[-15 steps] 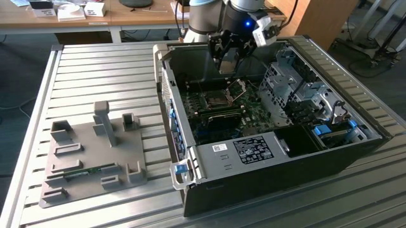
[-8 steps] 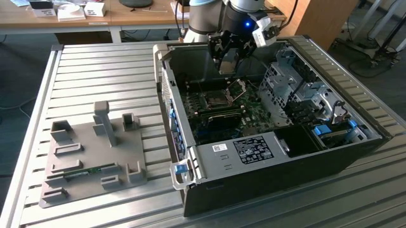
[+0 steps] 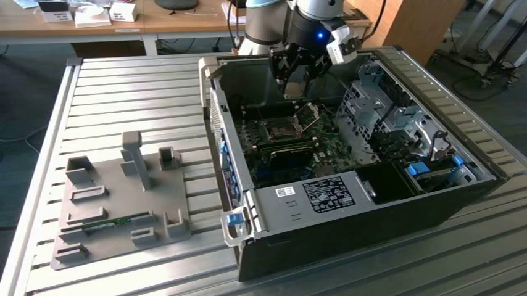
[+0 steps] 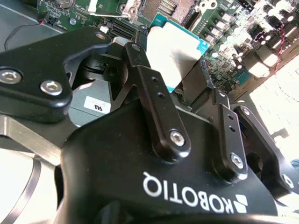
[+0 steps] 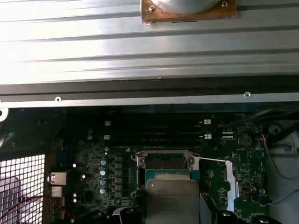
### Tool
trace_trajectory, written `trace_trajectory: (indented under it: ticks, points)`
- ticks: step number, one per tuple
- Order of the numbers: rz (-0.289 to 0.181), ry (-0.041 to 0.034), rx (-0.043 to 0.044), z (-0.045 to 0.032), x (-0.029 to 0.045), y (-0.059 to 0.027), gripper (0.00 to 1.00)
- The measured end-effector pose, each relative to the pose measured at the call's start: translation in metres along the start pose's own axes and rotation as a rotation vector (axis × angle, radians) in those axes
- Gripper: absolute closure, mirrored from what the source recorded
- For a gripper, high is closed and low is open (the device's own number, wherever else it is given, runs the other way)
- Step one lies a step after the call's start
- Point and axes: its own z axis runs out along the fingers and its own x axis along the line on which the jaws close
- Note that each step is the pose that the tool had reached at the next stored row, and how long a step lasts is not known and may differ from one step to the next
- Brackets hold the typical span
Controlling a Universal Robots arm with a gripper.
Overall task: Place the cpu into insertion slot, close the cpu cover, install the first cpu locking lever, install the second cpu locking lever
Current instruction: 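Place the cpu into insertion slot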
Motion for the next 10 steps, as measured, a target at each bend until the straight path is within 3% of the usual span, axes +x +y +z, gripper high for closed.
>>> trace_trajectory:
  ticks: [10]
  points:
    - [0.000, -0.0011, -0.0040, 0.0077, -0.0001, -0.0007, 0.46]
